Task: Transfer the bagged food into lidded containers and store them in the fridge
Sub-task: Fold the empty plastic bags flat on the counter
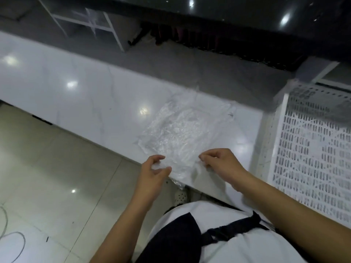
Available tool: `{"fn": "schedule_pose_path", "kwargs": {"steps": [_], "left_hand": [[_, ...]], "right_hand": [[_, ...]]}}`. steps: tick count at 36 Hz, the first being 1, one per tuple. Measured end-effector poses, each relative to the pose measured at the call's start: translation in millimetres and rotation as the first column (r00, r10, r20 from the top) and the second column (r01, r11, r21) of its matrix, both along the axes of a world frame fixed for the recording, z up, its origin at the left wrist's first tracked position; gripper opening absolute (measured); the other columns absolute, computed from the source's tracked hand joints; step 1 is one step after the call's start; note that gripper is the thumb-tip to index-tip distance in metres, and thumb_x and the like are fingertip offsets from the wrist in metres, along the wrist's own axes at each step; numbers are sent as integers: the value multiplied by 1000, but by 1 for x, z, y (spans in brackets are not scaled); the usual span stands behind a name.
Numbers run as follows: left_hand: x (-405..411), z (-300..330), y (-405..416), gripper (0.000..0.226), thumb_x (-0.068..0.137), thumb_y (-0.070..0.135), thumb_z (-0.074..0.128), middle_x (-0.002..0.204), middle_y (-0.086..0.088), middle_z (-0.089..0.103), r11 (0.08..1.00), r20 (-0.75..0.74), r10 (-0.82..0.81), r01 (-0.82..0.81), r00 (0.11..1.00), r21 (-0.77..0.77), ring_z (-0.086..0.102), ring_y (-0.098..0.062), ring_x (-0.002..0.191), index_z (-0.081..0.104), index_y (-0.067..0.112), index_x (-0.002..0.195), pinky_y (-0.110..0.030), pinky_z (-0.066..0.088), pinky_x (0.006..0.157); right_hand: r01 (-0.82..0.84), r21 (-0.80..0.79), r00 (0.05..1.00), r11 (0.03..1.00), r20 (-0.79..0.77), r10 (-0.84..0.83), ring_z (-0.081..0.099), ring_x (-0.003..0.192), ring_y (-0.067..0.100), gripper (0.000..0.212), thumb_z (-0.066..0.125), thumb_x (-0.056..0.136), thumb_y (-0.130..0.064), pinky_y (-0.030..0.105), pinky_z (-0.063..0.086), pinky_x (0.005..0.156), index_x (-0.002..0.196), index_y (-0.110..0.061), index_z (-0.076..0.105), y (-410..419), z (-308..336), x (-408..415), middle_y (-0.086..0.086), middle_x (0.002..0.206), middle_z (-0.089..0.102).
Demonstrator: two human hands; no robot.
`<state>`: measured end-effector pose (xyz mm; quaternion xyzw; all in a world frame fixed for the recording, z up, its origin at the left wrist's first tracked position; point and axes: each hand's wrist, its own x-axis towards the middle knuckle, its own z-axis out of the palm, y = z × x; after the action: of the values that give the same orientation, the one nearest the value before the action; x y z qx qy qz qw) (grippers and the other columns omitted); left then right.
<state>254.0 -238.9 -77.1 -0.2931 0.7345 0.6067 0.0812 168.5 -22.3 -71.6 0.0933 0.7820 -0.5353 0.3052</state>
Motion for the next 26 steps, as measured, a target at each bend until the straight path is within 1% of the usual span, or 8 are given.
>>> {"fn": "schedule_pose_path", "kwargs": {"steps": [4, 9, 12, 15, 18, 21, 24, 26], "left_hand": [[-11, 7, 16, 26, 89, 20, 75, 116, 19, 66, 987, -40, -141, 144, 989, 75, 69, -5, 90, 68, 38, 105, -11, 51, 67], [-16, 16, 30, 29, 92, 23, 68, 112, 19, 69, 878, -29, -450, 449, 892, 168, 70, -8, 97, 68, 46, 110, -23, 58, 84], [-14, 19, 26, 28, 93, 22, 66, 103, 6, 74, 916, 1, -399, 399, 917, 47, 71, -16, 82, 69, 45, 107, -31, 60, 77], [-6, 15, 10, 20, 95, 23, 62, 101, 23, 68, 904, -61, -286, 248, 956, -349, 63, 1, 81, 69, 38, 107, -24, 54, 71], [-1, 4, -7, 22, 95, 23, 65, 120, 15, 65, 741, -142, -384, 213, 912, -637, 56, -5, 111, 69, 28, 116, -34, 49, 96], [3, -12, -10, 42, 96, 36, 65, 154, -4, 44, 562, 3, -565, 388, 825, -730, 33, -28, 144, 60, 26, 136, -47, 25, 119], [11, -27, -11, 56, 99, 53, 48, 167, -3, 16, 467, 158, -612, 516, 774, -718, 7, -28, 154, 38, 37, 152, -44, 4, 124], [17, -31, -10, 56, 100, 53, 47, 166, -7, 16, 455, 166, -603, 507, 780, -732, 7, -30, 154, 36, 38, 153, -47, 6, 125]], "right_hand": [[-161, 421, 798, 892, -476, 369, 52, 107, 8, 25, 65, 90, -37, 25, 40, 89, 114, -30, 70, 6, 0, 1, -12, 116, 61], [-387, 668, 627, 636, -316, 712, 27, 147, 21, 63, 62, 88, -52, 45, 19, 119, 145, -30, 47, 0, -5, -2, 0, 157, 38], [-432, 740, 556, 516, -232, 798, 10, 153, 21, 62, 53, 93, -55, 49, 3, 121, 149, -32, 38, 0, -17, 3, -1, 164, 24], [-371, 758, 527, 536, -303, 794, 20, 151, 25, 48, 56, 95, -47, 51, 3, 120, 139, -27, 53, 1, -25, 7, 2, 159, 35], [-283, 746, 497, 603, -424, 758, 43, 140, 31, 33, 69, 89, -27, 56, 19, 117, 121, -18, 69, 0, -27, 10, 8, 143, 56], [-167, 721, 425, 672, -563, 709, 62, 121, 33, 19, 81, 77, -14, 59, 39, 105, 95, -15, 76, 2, -25, 10, 9, 121, 71], [-111, 668, 339, 736, -670, 660, 66, 114, 31, 11, 83, 75, -12, 57, 45, 101, 81, -16, 75, 7, -26, 9, 5, 111, 74], [-102, 640, 307, 762, -708, 636, 66, 113, 30, 9, 82, 77, -13, 55, 44, 100, 80, -17, 74, 8, -26, 9, 4, 110, 74]]}}
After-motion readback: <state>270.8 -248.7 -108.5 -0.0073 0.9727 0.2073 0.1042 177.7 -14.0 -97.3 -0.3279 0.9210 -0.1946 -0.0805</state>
